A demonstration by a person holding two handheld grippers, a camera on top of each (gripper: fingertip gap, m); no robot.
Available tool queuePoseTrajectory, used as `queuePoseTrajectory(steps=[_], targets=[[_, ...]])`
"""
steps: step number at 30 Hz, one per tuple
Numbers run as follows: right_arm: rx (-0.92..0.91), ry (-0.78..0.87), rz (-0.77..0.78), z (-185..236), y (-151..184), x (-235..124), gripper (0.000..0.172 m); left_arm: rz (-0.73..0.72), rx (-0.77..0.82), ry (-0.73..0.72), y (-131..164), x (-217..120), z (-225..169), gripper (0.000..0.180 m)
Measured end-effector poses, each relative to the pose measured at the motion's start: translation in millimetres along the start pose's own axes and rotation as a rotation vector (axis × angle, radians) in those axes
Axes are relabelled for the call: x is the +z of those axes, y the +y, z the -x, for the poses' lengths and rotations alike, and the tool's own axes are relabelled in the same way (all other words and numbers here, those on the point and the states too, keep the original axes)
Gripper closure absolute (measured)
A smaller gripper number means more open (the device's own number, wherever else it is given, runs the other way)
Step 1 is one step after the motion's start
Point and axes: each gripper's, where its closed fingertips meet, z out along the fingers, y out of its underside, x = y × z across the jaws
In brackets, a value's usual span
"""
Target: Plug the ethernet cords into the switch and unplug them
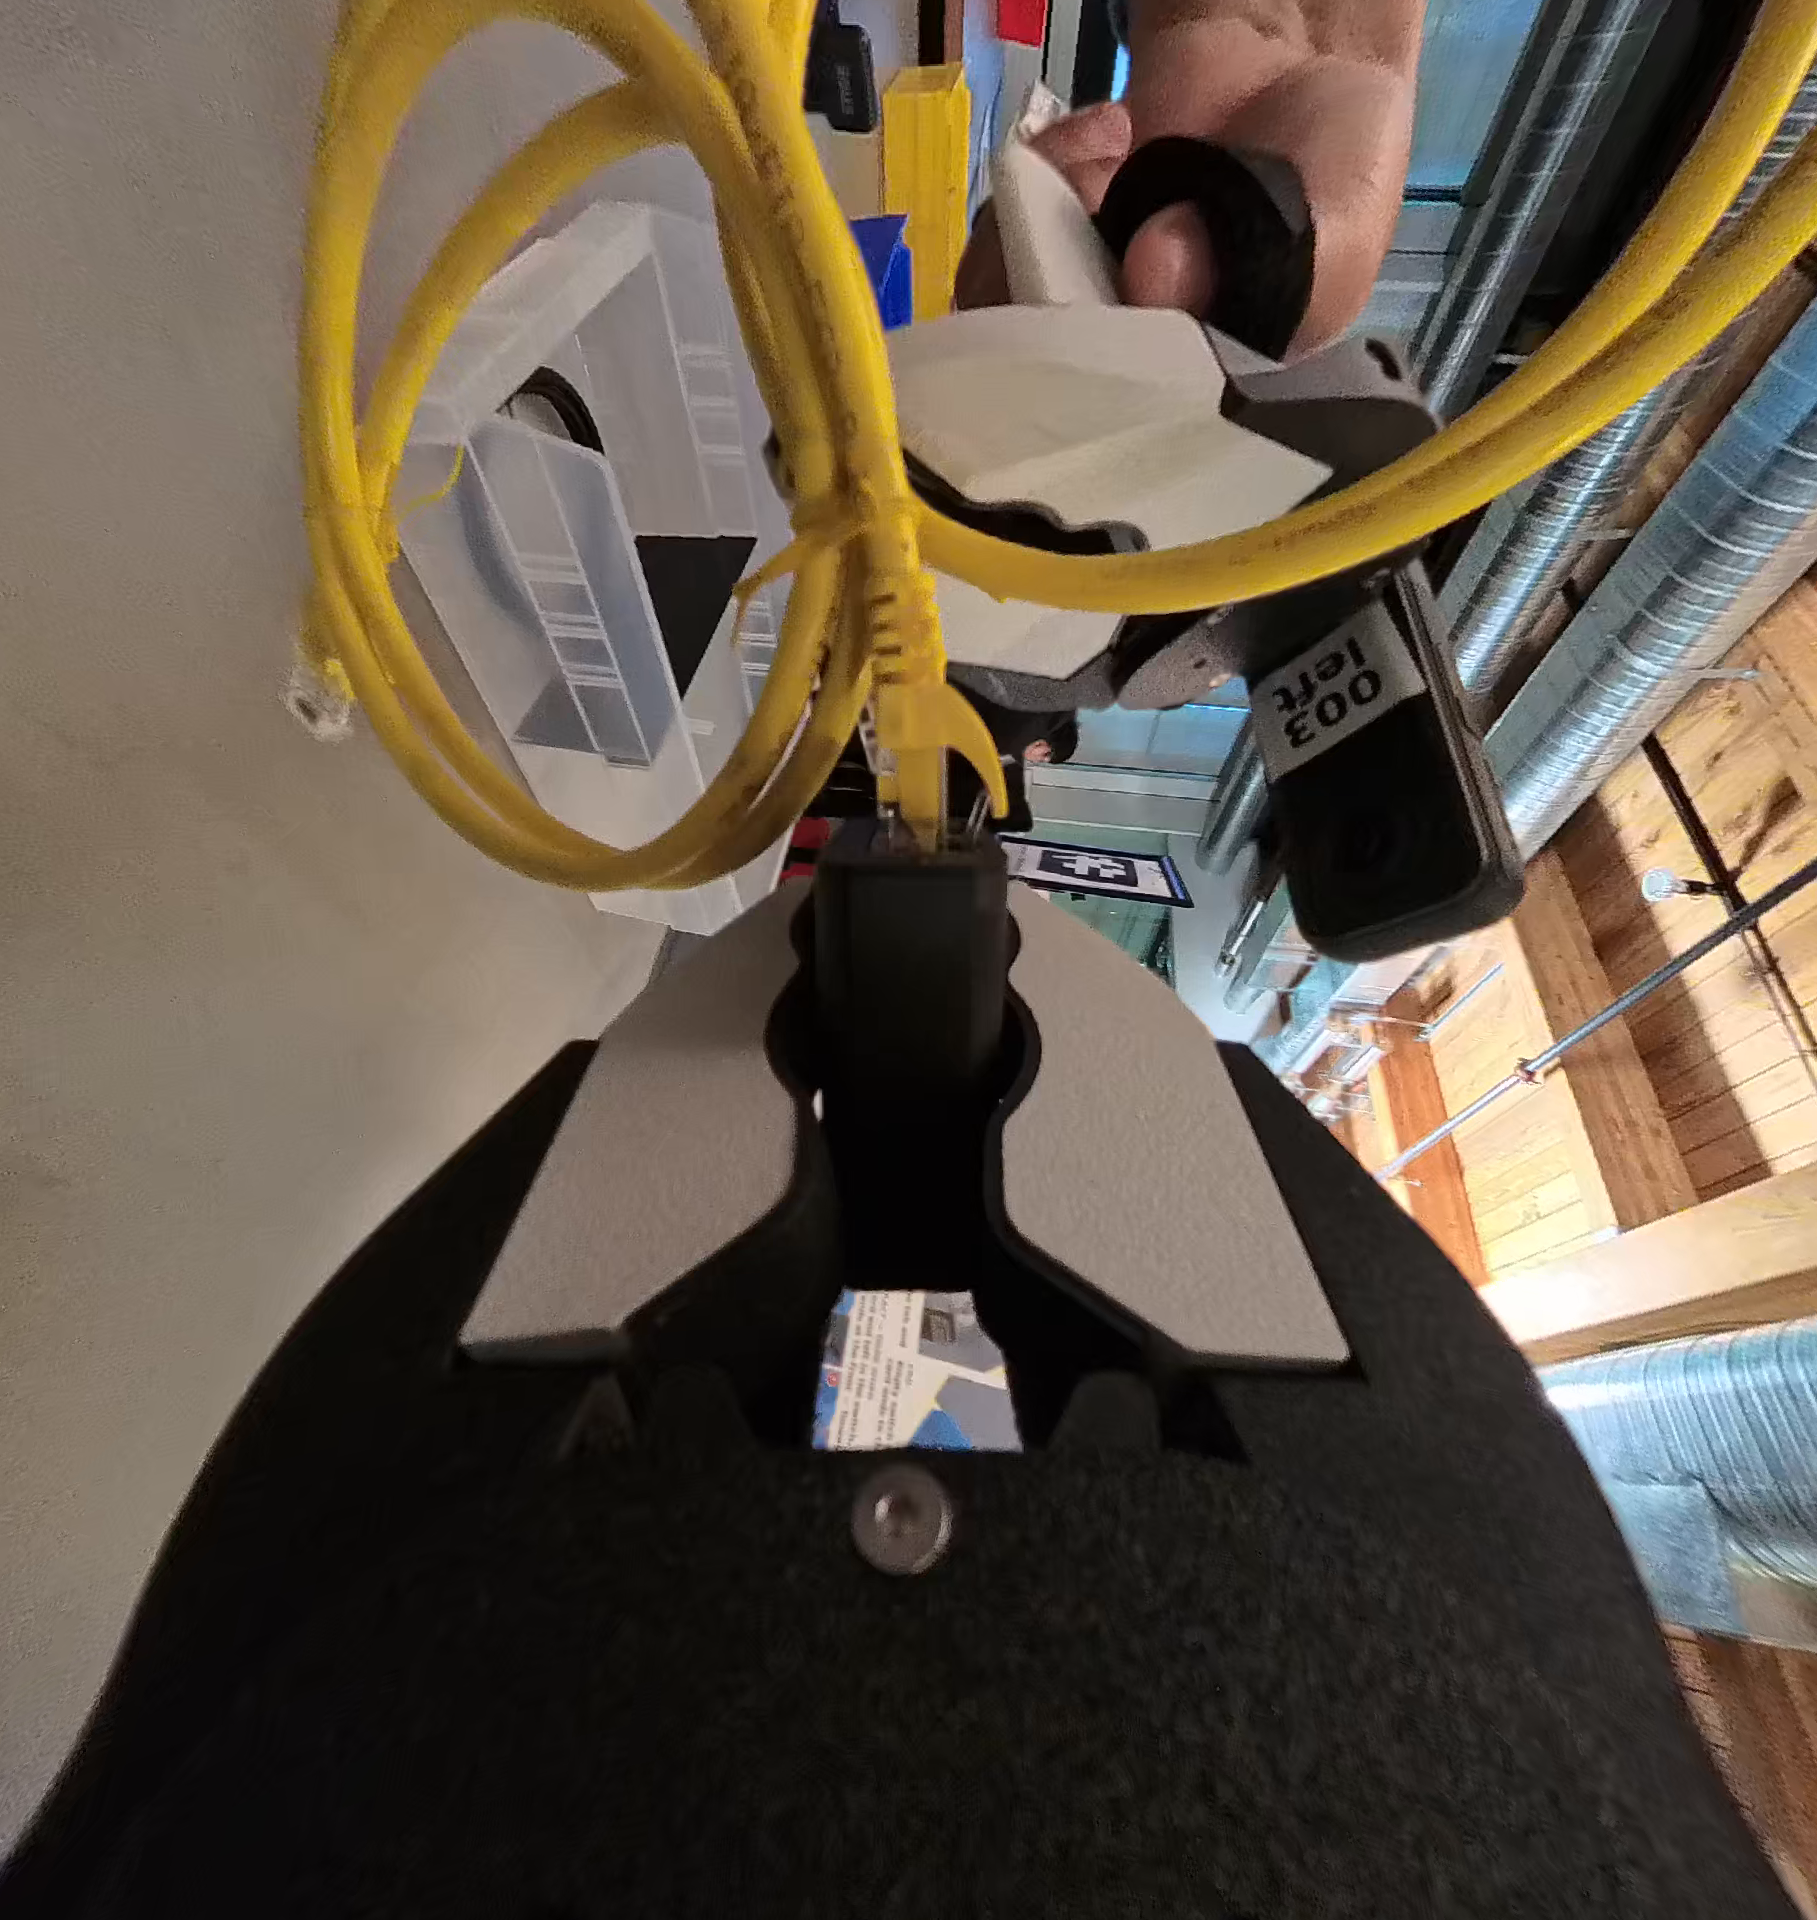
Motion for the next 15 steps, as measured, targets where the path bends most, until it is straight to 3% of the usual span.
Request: queuePoseTrajectory(steps=[15], targets=[[-0.03, -0.06, 0.024, 20.4, 0.4, 8.2, 0.146, 0.087, -0.068, 0.09, 3.5, 7.1, 10.4, 0.17]])
